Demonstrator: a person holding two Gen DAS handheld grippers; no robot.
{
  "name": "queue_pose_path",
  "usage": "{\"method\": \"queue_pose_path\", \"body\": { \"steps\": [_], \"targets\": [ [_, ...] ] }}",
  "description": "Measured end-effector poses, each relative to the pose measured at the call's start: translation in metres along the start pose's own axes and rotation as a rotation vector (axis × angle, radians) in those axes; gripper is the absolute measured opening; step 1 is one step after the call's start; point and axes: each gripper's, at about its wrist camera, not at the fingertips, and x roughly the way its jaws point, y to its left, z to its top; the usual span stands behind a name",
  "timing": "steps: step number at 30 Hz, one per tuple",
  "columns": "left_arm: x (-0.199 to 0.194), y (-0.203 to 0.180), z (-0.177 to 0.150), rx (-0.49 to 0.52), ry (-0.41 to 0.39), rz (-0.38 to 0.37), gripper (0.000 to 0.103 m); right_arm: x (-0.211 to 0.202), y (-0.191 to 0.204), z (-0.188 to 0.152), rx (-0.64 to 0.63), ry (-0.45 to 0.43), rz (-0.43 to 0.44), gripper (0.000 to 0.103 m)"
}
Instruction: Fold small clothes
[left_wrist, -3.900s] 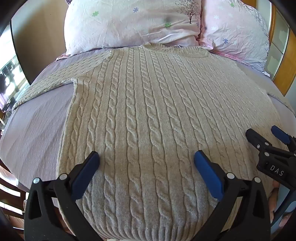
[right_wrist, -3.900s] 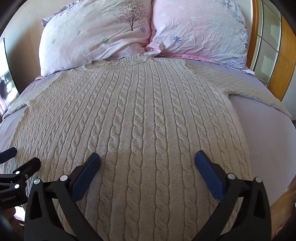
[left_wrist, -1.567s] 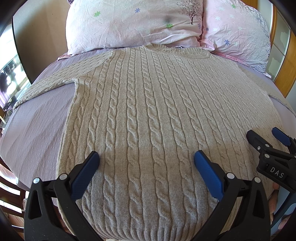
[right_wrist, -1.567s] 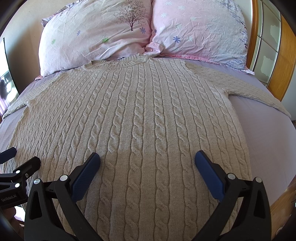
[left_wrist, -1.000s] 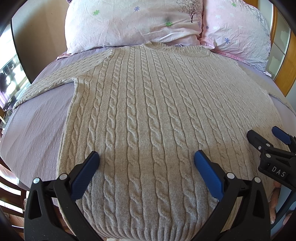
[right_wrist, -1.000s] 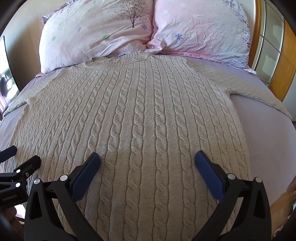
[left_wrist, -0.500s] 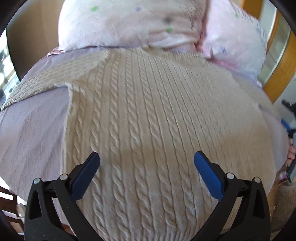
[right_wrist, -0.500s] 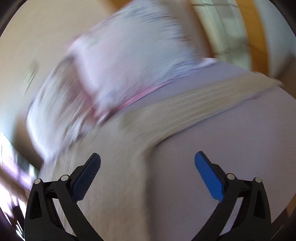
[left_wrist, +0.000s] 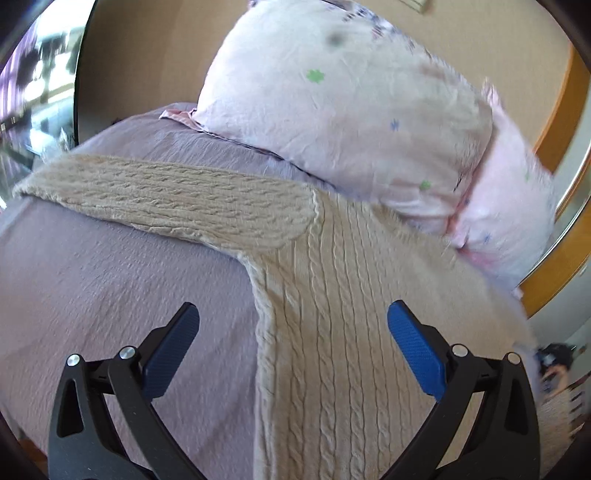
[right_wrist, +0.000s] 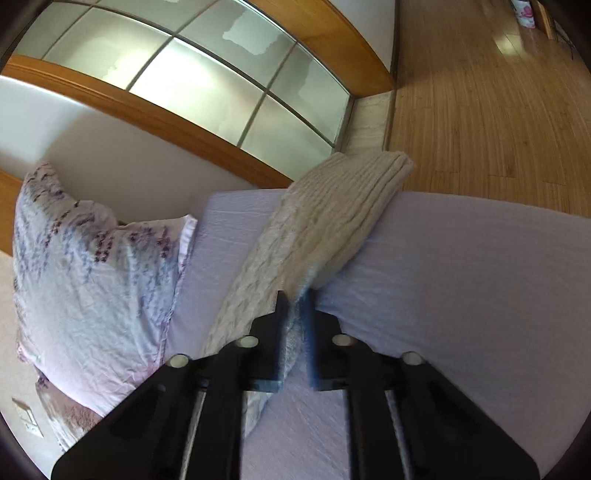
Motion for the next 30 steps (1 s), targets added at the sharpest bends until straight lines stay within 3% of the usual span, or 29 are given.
{"method": "queue_pose_path", "body": {
  "steps": [2, 6, 9, 12, 13, 14, 15, 16, 17, 18, 21, 28, 30],
  "targets": [
    [-0.004, 0.021, 0.006, -0.064, 0.0, -0.048, 0.101, -0.021, 0.039, -0.014, -0.175, -0.072, 0.052, 0.008],
    [-0.015, 0.058, 0.02, -0.159, -0.051, -0.018, 0.101, -0.065, 0.14, -0.093, -0.517, -0.055, 0.34, 0.008],
    [-0.025, 0.09, 0.033, -0.239, -0.112, -0.003, 0.101, -0.085, 0.209, -0.192, -0.774, 0.08, 0.559, 0.008],
    [-0.026, 0.123, 0.043, -0.345, -0.127, 0.039, 0.101, -0.079, 0.243, -0.306, -1.006, 0.37, 0.668, 0.014],
    [-0.025, 0.129, 0.044, -0.366, -0.125, 0.047, 0.101, -0.079, 0.245, -0.34, -1.071, 0.468, 0.682, 0.022],
    [-0.023, 0.142, 0.048, -0.412, -0.124, 0.05, 0.101, -0.084, 0.242, -0.357, -1.104, 0.497, 0.692, 0.033],
    [-0.022, 0.148, 0.048, -0.43, -0.126, 0.057, 0.101, -0.091, 0.238, -0.364, -1.122, 0.489, 0.703, 0.041],
    [-0.021, 0.154, 0.05, -0.444, -0.129, 0.071, 0.1, -0.099, 0.232, -0.364, -1.142, 0.419, 0.771, 0.061],
    [-0.02, 0.162, 0.054, -0.457, -0.132, 0.097, 0.094, -0.105, 0.227, -0.359, -1.138, 0.373, 0.774, 0.08],
    [-0.019, 0.169, 0.056, -0.467, -0.136, 0.112, 0.092, -0.109, 0.222, -0.349, -1.126, 0.334, 0.773, 0.085],
    [-0.012, 0.194, 0.068, -0.524, -0.142, 0.142, 0.074, -0.105, 0.22, -0.319, -1.079, 0.299, 0.749, 0.086],
    [-0.008, 0.256, 0.085, -0.75, -0.215, 0.106, 0.054, -0.092, 0.188, -0.262, -0.952, 0.24, 0.651, 0.089],
    [-0.008, 0.273, 0.086, -0.826, -0.229, 0.095, 0.035, -0.094, 0.176, -0.253, -0.925, 0.226, 0.641, 0.089]
  ]
}}
